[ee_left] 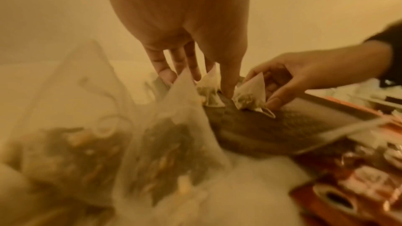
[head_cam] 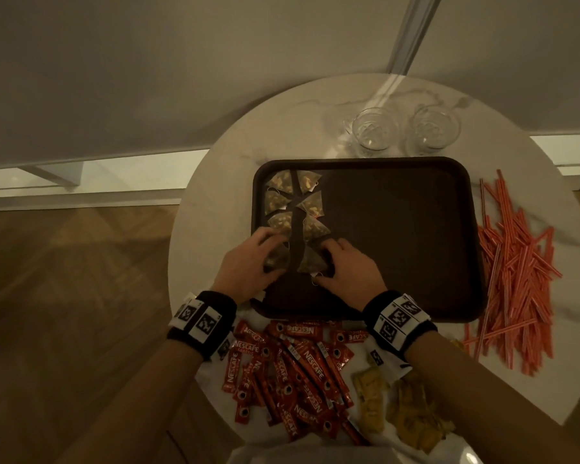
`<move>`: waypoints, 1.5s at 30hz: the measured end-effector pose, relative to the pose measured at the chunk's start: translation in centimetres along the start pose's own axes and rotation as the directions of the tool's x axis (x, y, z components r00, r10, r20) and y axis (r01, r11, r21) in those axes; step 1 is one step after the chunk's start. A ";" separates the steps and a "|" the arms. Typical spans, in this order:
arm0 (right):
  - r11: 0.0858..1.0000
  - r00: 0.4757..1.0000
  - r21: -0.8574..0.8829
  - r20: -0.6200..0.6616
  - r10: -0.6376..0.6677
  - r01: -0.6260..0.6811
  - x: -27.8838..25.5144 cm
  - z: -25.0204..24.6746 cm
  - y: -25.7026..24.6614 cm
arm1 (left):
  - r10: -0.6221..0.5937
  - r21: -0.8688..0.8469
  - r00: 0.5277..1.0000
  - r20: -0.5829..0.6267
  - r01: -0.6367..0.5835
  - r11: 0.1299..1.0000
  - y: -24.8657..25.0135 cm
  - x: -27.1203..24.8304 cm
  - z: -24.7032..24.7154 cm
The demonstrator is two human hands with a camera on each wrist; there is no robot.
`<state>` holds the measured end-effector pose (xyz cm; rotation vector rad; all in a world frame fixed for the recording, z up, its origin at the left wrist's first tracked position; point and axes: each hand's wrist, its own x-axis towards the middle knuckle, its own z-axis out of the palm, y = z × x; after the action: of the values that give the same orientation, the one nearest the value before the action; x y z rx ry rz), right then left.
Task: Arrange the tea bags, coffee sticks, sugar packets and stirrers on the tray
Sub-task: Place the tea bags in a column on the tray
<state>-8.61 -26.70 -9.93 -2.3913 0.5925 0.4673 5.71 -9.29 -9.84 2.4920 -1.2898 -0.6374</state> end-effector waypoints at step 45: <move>0.972 0.982 0.234 -0.184 0.029 0.015 1.0 -1.3 1.3 | -0.073 -0.292 0.970 -0.232 0.002 0.956 -0.8 1.2 -1.7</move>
<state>-8.21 -28.78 -10.10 -2.2195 0.6987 0.1648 7.72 -9.78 -9.05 2.2733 -0.9843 -0.4753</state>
